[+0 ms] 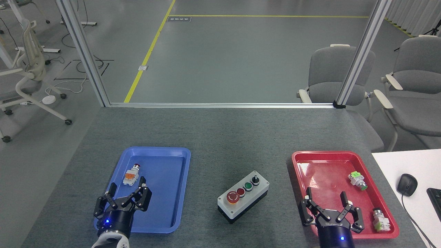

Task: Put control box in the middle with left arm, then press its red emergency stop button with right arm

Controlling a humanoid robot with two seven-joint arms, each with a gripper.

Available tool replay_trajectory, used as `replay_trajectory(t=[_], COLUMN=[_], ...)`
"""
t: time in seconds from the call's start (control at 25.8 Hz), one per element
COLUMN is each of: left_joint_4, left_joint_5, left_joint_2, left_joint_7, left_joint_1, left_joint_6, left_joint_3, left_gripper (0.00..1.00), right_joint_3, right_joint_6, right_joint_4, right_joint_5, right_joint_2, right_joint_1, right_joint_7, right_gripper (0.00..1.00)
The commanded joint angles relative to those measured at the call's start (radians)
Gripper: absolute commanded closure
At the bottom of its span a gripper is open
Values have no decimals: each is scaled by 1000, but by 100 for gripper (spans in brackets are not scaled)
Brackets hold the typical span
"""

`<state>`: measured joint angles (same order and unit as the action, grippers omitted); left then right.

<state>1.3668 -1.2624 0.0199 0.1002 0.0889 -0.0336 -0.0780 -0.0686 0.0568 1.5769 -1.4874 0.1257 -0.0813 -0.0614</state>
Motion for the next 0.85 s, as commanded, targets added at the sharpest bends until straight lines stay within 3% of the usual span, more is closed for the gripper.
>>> replay_trajectory(t=[0.0, 0.43, 0.81], left_joint_4=[0, 0, 0], left_joint_5=[0, 0, 0], left_joint_2=[0, 0, 0], left_joint_7=[0, 0, 0], left_joint_1=[0, 0, 0], left_joint_6=[0, 0, 0], left_joint_3=[0, 0, 0], left_gripper=[1, 1, 1], right_joint_3=[-8, 21, 84], right_joint_6=[-5, -34, -15], right_joint_4=[11, 17, -35], right_joint_5=[3, 13, 76], right_joint_2=[43, 52, 55], right_joint_1=[-3, 2, 60], right_joint_7=[-5, -3, -6], right_gripper=[2, 2, 2])
